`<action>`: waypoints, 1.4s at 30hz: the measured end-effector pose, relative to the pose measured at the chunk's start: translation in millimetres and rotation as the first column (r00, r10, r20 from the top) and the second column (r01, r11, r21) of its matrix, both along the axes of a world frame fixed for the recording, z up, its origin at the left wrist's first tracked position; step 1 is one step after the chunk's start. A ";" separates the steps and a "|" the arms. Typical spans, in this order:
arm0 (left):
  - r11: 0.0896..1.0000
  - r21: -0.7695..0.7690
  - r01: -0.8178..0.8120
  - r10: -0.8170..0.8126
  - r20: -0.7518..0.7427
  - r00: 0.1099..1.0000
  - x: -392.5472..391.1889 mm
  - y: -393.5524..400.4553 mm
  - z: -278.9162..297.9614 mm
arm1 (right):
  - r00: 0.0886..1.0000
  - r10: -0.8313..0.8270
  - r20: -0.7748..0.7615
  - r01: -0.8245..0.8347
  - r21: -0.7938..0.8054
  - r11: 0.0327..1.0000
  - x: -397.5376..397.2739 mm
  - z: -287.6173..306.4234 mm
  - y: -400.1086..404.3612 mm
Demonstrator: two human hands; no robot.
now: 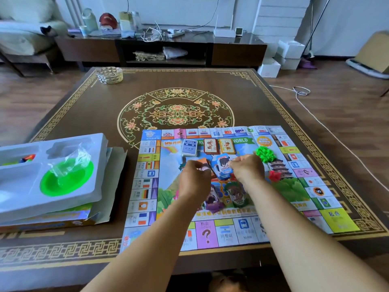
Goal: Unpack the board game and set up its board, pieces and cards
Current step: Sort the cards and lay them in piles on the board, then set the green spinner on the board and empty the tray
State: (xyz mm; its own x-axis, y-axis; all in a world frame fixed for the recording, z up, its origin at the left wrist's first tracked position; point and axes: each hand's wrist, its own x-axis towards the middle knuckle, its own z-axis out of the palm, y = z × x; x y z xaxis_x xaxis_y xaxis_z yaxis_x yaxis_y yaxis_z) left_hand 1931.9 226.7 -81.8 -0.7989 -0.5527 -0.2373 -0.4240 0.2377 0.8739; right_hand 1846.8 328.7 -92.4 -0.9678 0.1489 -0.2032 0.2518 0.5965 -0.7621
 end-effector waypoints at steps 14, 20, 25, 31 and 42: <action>0.997 0.074 0.004 0.001 -0.069 0.998 3.5 -13.9 -15.9 | 0.995 0.097 0.019 -0.097 0.387 0.917 -8.2 -17.9 -21.6; 0.997 0.081 0.007 -0.001 -0.077 0.997 9.6 -19.6 -9.2 | 0.994 0.088 -0.062 -0.066 0.300 0.952 -3.6 -9.9 -18.5; 0.992 0.129 -0.009 0.025 -0.119 0.993 20.0 -23.9 8.1 | 0.975 0.043 -0.220 -0.040 0.021 0.999 20.8 8.8 -18.4; 0.990 0.138 -0.026 0.049 -0.164 0.985 44.0 -27.9 26.4 | 0.941 0.134 -0.312 -0.178 -0.116 0.977 69.8 28.9 -35.9; 0.972 0.109 -0.209 0.231 -0.261 0.937 116.1 -91.8 56.8 | 0.836 0.405 -0.371 -0.471 -0.105 0.876 149.6 69.6 -120.6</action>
State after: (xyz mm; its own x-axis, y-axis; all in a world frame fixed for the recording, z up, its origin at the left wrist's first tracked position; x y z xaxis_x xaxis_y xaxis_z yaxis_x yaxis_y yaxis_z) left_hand 2048.0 134.9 -25.0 -0.6991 -0.7106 -0.0794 -0.2033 0.0911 0.9749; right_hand 1996.3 208.1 -22.8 -0.9364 -0.3146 0.1556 -0.2853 0.4242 -0.8595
